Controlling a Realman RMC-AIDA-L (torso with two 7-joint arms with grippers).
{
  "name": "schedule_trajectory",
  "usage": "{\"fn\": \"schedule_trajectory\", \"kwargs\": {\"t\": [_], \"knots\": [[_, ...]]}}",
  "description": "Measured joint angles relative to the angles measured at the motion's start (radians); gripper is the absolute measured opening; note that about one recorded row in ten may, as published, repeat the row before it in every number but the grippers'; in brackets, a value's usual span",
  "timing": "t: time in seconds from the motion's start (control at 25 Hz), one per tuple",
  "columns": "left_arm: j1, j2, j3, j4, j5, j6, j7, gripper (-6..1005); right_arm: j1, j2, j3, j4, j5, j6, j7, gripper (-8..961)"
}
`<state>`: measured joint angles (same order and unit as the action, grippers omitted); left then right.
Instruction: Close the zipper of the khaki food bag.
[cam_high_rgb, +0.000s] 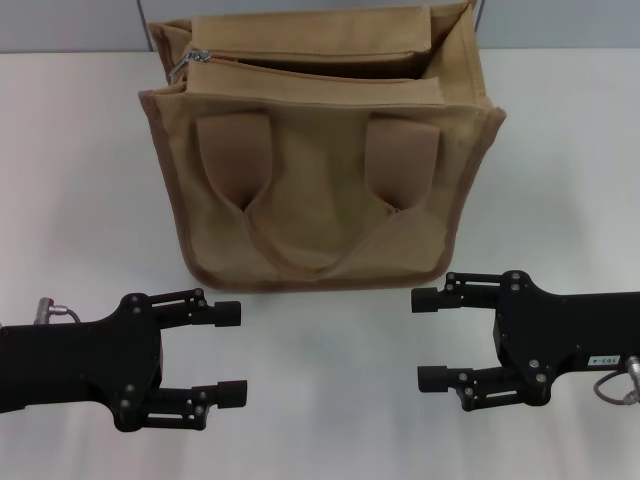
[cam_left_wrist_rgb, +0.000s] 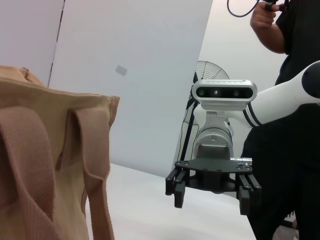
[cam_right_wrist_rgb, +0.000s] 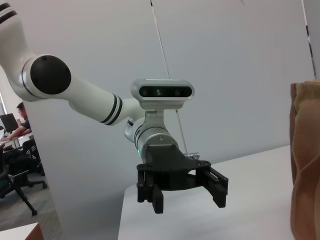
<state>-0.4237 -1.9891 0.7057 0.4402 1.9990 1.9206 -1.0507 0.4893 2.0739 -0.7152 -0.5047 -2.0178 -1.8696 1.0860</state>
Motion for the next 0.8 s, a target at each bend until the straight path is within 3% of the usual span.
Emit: {"fn": "schedule_trajectory", "kwargs": {"t": [0.8], "knots": [[0.010, 0.004, -0.016, 0.001, -0.001, -0.001, 0.001, 792, 0.000, 0.001, 0.007, 0.000, 0.001, -0.013, 0.000, 776]]}}
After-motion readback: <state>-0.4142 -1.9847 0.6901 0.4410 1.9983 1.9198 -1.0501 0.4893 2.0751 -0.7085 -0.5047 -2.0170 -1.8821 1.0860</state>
